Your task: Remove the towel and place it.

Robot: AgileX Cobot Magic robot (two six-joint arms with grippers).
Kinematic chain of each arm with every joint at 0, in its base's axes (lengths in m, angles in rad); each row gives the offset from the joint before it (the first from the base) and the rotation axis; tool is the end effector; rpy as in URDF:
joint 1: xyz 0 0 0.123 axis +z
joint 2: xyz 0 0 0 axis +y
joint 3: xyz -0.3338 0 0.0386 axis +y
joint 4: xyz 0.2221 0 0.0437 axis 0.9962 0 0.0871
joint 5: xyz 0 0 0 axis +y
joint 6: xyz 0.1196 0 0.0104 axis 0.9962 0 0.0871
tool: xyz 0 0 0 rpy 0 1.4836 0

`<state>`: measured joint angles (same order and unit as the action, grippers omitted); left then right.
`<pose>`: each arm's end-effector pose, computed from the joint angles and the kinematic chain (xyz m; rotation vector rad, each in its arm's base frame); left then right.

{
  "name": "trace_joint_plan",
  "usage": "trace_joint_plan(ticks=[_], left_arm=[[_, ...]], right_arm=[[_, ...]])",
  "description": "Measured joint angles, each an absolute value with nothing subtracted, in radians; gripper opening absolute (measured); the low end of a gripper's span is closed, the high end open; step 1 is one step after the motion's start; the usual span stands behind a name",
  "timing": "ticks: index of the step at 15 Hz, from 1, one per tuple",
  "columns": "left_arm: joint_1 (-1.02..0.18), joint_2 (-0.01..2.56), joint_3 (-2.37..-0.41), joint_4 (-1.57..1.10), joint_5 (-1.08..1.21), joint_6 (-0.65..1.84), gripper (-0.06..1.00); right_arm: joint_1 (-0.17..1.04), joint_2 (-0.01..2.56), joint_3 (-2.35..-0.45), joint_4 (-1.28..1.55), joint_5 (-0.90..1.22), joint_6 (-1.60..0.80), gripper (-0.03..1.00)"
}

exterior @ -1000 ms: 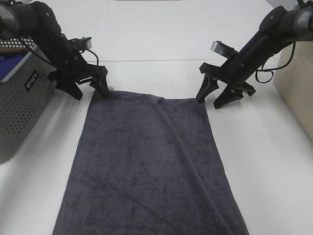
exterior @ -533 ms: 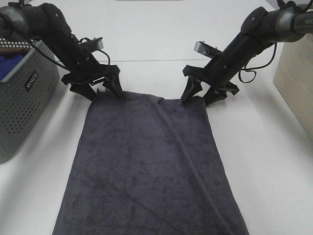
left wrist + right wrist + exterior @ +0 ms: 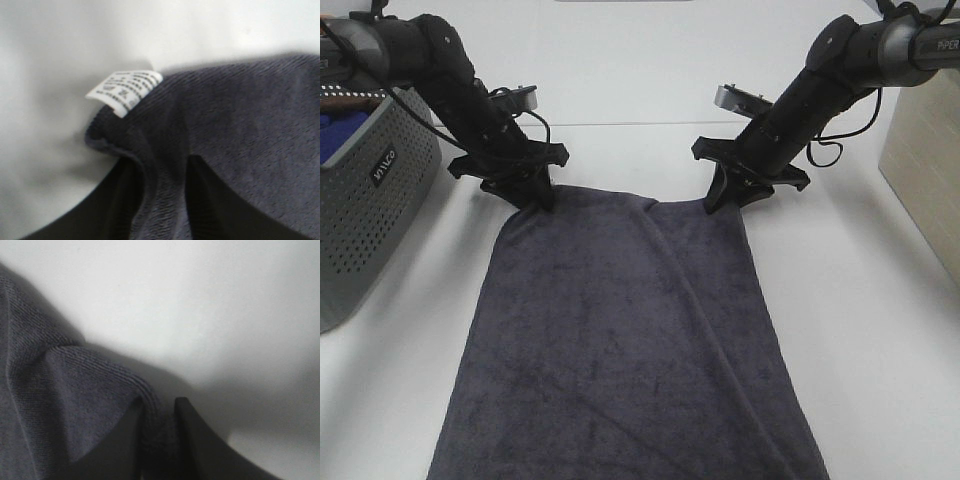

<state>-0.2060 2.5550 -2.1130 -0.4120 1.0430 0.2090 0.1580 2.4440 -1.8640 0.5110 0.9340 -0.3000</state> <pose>0.5225 -0.1516 0.1100 0.3442 2.8998 -0.5512 0.4995 0.1274 0.1147 -0.2605 2.8951 0.6205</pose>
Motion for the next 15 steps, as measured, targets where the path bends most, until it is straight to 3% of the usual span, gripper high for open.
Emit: trace_joint_plan(ticks=[2, 3, 9, 15], left_arm=[[-0.206, 2.556, -2.113, -0.391, 1.033, 0.209, 0.04], [-0.206, 2.556, -2.111, -0.389, 1.027, 0.209, 0.01], [-0.206, 2.555, -2.125, -0.359, 0.937, 0.223, 0.01], [-0.206, 2.555, -2.276, -0.337, 0.715, 0.228, 0.01]], right_arm=[[0.158, 2.443, -1.864, 0.461, 0.917, -0.300, 0.06], [0.158, 2.435, -1.864, 0.418, 0.907, -0.300, 0.02], [0.158, 2.364, -1.864, 0.340, 0.739, -0.300, 0.02], [0.158, 2.351, -1.864, 0.339, 0.482, -0.301, 0.02]])
